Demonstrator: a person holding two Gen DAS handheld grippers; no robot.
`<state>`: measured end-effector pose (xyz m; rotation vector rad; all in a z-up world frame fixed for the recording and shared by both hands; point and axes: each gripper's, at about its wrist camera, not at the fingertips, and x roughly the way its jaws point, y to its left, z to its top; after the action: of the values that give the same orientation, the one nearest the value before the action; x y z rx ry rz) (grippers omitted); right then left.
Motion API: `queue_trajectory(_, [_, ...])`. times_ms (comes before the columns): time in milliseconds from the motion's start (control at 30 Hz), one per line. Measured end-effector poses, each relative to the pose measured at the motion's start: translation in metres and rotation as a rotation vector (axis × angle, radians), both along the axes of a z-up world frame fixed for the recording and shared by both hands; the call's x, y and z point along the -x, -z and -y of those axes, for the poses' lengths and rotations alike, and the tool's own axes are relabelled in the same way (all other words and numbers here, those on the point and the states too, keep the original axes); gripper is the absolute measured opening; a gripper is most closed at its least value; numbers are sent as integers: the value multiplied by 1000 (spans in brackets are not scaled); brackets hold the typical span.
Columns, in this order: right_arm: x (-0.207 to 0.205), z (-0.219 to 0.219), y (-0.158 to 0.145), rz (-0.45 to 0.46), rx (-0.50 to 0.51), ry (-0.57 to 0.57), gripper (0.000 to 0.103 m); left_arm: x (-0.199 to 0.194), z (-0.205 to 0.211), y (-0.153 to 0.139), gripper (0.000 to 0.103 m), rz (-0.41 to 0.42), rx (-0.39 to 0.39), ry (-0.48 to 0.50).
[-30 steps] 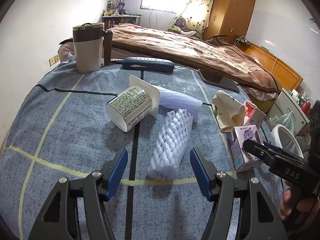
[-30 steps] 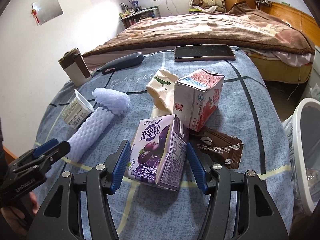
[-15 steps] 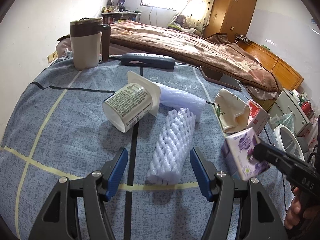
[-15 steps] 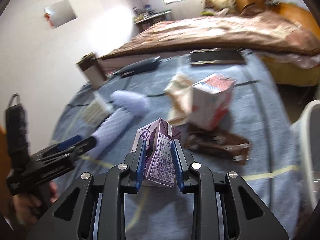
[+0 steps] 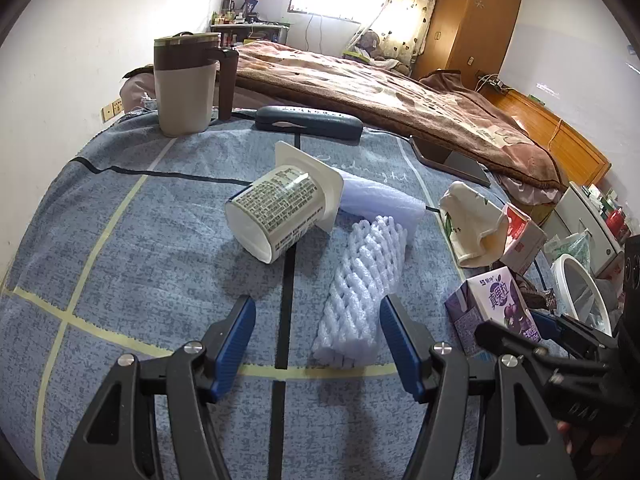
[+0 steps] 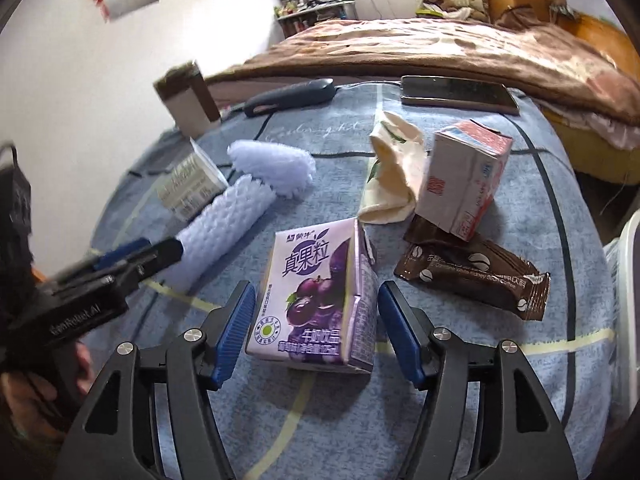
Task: Collect trash
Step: 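Grasp the purple grape milk carton with the right tool while the left tool grasps the white foam net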
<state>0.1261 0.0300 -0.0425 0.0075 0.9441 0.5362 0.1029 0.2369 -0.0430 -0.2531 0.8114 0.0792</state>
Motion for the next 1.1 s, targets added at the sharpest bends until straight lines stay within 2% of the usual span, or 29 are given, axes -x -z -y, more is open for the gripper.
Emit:
queue_trajectory(167, [1,5,5,1,30,16,63,-2,0,0,67,-3,-3,5])
queue_trajectory(300, [7,10,-3,74,73,47,60,-5,3,-2,67,6,2,30])
queue_trajectory(500, [7,24,-7,83,54,78,59,-17,11,0,67,-10,1,60])
queue_trajectory(633, [8,29,-7,73,50,96,60,-30,22,9,67,-48,-38,85])
queue_trajectory(900, [9,35,-11,81,31,115,60,-41,31,14,66,-56,-29,103])
queue_trajectory(1100, [9,39,-12,82,19,117,60,-41,33,16,44,-67,-52,94])
